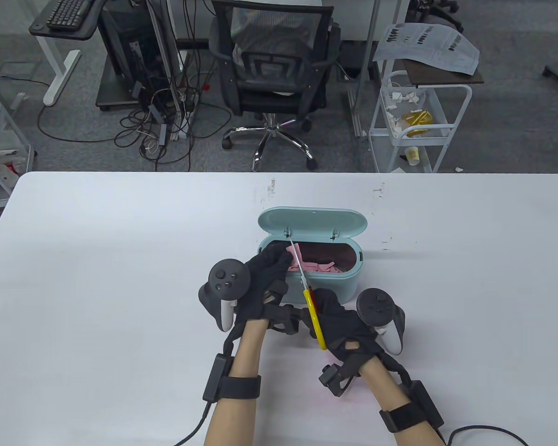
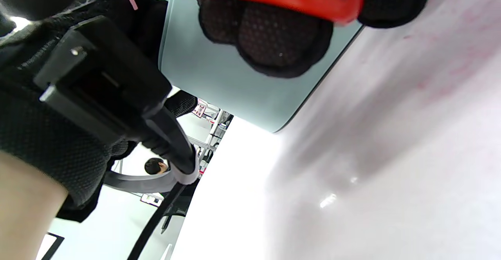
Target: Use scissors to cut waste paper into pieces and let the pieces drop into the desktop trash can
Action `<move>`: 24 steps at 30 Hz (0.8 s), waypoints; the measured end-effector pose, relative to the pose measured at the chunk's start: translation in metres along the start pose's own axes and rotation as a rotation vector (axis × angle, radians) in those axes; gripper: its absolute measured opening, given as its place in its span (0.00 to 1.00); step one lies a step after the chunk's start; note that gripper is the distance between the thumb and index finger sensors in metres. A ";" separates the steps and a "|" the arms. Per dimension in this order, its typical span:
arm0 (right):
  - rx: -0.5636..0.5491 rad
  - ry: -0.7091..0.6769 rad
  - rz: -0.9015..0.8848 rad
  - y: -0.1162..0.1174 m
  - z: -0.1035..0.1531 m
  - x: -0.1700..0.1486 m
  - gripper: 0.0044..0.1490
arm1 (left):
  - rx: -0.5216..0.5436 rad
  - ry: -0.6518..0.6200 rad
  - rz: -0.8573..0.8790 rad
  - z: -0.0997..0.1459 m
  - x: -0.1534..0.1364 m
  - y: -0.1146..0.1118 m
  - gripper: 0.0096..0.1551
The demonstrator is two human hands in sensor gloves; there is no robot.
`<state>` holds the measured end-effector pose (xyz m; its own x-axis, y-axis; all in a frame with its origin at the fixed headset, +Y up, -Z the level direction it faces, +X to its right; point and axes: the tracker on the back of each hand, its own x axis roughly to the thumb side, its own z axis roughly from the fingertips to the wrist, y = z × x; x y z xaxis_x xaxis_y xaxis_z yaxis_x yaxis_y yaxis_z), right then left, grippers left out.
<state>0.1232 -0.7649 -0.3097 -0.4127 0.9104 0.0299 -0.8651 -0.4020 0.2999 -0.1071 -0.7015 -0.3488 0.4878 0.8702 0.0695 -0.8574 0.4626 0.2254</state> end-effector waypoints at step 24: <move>-0.146 -0.031 -0.031 -0.005 -0.001 0.006 0.47 | -0.024 -0.001 0.010 -0.003 -0.001 0.001 0.18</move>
<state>0.1253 -0.7577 -0.3116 -0.3782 0.9242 0.0525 -0.9104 -0.3816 0.1596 -0.1088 -0.7019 -0.3512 0.4796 0.8745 0.0724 -0.8658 0.4582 0.2010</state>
